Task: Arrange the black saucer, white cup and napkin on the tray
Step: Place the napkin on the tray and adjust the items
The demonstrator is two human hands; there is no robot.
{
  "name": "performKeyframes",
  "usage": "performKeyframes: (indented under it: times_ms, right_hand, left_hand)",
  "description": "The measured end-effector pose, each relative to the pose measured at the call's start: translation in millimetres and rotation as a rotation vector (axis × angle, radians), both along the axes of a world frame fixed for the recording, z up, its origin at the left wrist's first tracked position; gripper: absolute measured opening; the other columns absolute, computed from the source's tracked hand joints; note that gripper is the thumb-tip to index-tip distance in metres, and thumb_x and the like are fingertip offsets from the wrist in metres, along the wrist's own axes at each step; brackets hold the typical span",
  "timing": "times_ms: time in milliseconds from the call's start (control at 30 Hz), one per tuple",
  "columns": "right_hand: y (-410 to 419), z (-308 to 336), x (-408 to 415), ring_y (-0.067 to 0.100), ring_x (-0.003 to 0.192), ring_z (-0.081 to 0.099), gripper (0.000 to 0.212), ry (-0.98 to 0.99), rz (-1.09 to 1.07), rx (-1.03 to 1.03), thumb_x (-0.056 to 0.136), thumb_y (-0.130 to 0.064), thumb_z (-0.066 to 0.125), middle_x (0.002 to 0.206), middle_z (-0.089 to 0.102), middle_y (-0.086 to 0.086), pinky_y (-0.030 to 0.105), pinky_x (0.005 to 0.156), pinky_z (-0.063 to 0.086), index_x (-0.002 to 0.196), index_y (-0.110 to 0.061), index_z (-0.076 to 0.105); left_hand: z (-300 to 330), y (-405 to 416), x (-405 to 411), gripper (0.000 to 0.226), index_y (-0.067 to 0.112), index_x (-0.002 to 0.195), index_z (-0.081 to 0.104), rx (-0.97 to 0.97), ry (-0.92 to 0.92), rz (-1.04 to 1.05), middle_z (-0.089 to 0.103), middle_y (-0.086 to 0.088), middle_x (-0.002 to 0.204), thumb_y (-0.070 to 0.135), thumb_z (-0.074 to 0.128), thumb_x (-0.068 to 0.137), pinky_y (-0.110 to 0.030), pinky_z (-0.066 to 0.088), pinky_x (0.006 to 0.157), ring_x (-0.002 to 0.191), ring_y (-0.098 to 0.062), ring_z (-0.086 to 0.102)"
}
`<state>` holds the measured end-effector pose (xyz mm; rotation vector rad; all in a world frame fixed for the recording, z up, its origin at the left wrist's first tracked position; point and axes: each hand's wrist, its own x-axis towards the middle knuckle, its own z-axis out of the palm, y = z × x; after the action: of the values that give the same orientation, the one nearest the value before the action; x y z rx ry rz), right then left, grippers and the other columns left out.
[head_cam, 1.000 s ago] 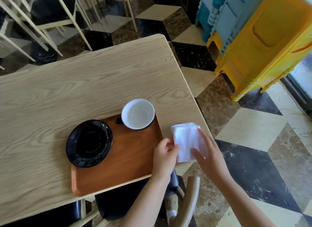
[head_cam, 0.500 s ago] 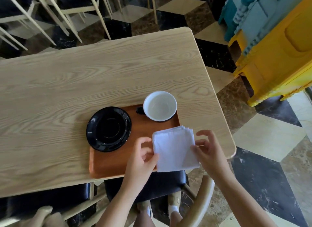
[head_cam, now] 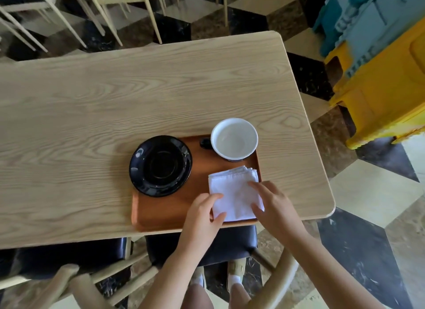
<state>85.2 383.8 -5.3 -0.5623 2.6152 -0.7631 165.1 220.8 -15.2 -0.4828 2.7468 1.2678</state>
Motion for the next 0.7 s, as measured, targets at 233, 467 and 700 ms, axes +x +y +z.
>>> performKeyframes:
  times_ms: [233, 467, 700]
  right_hand:
    - [-2.9, 2.8, 8.6, 0.033, 0.07, 0.061, 0.042, 0.228, 0.051, 0.252, 0.057, -0.012, 0.079, 0.084, 0.064, 0.011, 0.038, 0.06, 0.049, 0.097, -0.011, 0.066]
    - [5.0, -12.0, 11.4, 0.033, 0.131, 0.038, 0.047, 0.365, 0.263, 0.291, 0.083, -0.021, 0.058, 0.142, 0.044, 0.015, 0.053, 0.098, 0.042, 0.128, -0.011, 0.052]
    - [3.2, -10.2, 12.8, 0.031, 0.131, 0.038, 0.053, 0.328, 0.284, 0.327, 0.086, -0.027, 0.029, 0.143, 0.041, 0.014, 0.05, 0.101, 0.038, 0.131, -0.008, 0.048]
  left_hand:
    - [-7.6, 1.4, 3.4, 0.041, 0.021, 0.112, 0.061, -0.232, 0.017, -0.028, 0.053, 0.0, 0.108, 0.014, 0.074, 0.074, -0.019, 0.048, 0.078, 0.098, -0.016, 0.054]
    - [-18.9, 0.6, 2.7, 0.056, 0.01, 0.128, 0.052, -0.491, 0.091, -0.254, 0.037, -0.014, 0.147, 0.011, 0.071, 0.075, -0.049, 0.042, 0.102, 0.137, -0.03, 0.029]
    - [-21.5, -13.2, 3.8, 0.058, 0.015, 0.138, 0.037, -0.527, 0.043, -0.386, 0.029, -0.009, 0.152, 0.022, 0.06, 0.085, -0.046, 0.036, 0.106, 0.14, -0.025, 0.024]
